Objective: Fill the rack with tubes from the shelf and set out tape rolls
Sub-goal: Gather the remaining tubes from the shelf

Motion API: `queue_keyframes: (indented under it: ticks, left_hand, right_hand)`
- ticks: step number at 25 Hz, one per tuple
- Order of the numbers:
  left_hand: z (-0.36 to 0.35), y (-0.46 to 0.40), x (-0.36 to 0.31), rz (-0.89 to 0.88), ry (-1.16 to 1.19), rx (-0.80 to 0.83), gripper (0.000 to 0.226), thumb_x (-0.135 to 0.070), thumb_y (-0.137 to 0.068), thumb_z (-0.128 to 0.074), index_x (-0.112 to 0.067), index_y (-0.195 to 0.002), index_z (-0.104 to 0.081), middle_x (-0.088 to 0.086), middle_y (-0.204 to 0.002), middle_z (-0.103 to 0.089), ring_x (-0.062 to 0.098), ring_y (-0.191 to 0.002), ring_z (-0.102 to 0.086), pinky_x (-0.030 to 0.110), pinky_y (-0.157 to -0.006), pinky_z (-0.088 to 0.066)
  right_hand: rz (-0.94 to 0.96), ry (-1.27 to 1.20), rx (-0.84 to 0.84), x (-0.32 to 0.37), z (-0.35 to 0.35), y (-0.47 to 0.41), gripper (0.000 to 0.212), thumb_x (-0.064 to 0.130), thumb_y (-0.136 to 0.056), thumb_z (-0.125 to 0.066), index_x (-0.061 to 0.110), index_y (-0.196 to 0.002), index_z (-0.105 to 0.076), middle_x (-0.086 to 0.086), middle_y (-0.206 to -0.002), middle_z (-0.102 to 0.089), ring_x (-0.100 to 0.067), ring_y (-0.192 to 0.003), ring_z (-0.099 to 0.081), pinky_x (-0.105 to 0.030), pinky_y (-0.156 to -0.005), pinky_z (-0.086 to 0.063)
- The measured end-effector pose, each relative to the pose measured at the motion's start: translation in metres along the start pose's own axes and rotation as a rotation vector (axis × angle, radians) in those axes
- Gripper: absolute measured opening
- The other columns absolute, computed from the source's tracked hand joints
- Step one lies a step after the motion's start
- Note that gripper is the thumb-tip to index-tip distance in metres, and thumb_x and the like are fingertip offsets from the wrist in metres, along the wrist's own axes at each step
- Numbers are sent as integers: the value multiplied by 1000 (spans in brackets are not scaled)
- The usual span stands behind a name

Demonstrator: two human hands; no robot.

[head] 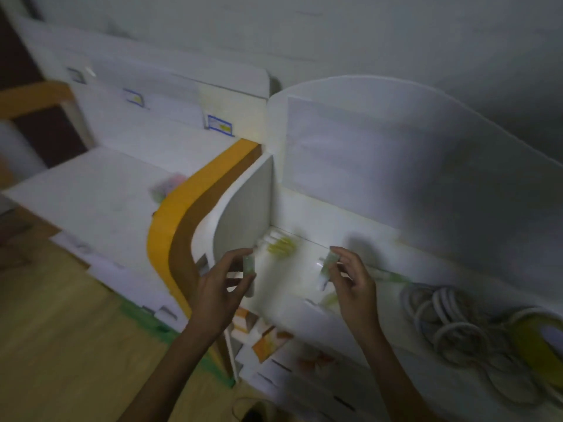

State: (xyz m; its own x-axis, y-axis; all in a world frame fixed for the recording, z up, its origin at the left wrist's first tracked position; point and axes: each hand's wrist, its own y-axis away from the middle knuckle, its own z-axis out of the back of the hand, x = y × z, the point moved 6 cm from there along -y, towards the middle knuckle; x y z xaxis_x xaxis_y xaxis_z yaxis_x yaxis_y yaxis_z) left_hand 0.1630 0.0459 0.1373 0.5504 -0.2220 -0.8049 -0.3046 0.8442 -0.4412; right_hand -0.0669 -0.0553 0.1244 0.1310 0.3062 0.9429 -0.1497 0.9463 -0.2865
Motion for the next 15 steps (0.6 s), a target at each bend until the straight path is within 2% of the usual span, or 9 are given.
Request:
queue_keyframes:
  ticks: [4,7,10,13,15]
  left_hand:
    - [57,37,2,46,-118,-104,38,-14,-88,-67,-18,-125,-57,-8,-109,-64,-3,-95,-62,11,-72,-52]
    - [102,59,3,90,-131,-188,37,-11,-89,-65,-22,-122,-56,-17,-109,-60,-5,-99,-59,9,-69,-50]
    - [151,75,20,151,-138,-282,37,-6,-87,-67,-20,-120,-58,-12,-108,-63,-5,-96,-61,10,-64,-51]
    - [202,84,48,191,-167,-326,37,-8,-86,-69,-19,-120,-59,-12,-110,-63,-1,-96,-62,16,-63,-54]
    - [238,82,66,181,-173,-330,38,-7,-86,-69,-21,-120,-59,-13,-110,-63,-1,-97,-62,16,-62,-54]
  right_hand:
    - [24,-42,223,34,-62,19,32,5,-91,-60,34,-102,-62,19,-81,-67,-2,-85,-63,-14,-70,-47]
    - [57,-92,355,55,-114,36,35,5,-89,-64,34,-108,-63,17,-98,-69,-5,-92,-65,-18,-75,-52]
    - [109,-102,502,73,-173,58,34,10,-88,-67,32,-113,-63,11,-105,-68,-7,-93,-66,-23,-74,-55]
    - [179,-99,559,91,-233,79,29,20,-88,-65,30,-115,-62,6,-107,-67,-5,-93,-65,-19,-75,-53]
    - [230,-93,562,99,-275,89,29,18,-90,-63,28,-117,-62,8,-107,-65,-6,-94,-63,-17,-76,-52]
